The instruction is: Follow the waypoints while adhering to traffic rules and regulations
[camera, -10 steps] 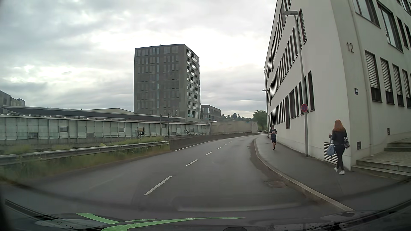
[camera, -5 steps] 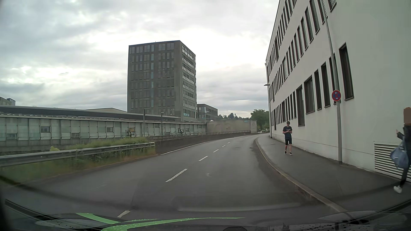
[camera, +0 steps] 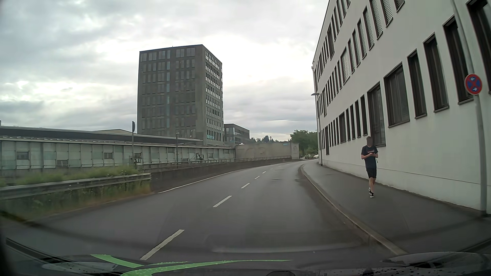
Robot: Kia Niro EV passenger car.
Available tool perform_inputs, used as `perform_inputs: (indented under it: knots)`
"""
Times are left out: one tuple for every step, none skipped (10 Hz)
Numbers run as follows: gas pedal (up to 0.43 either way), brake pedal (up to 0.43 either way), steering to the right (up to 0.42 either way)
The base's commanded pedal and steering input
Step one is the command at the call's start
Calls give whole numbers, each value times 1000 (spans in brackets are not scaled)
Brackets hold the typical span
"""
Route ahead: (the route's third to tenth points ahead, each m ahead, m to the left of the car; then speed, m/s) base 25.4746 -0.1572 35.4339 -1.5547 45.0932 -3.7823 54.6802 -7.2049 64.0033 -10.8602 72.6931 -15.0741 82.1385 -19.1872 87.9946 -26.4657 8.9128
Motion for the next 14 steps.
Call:
perform_inputs:
  knots:
    - [138, 0, 32]
    - [138, 0, 32]
    - [138, 0, 31]
    - [138, 0, 29]
    - [138, 0, 26]
    - [150, 0, 25]
    - [150, 0, 23]
    - [150, 0, 21]
    - [150, 0, 20]
    - [150, 0, 20]
    - [150, 0, 18]
    - [150, 0, 18]
    - [150, 0, 18]
    - [150, 0, 16]
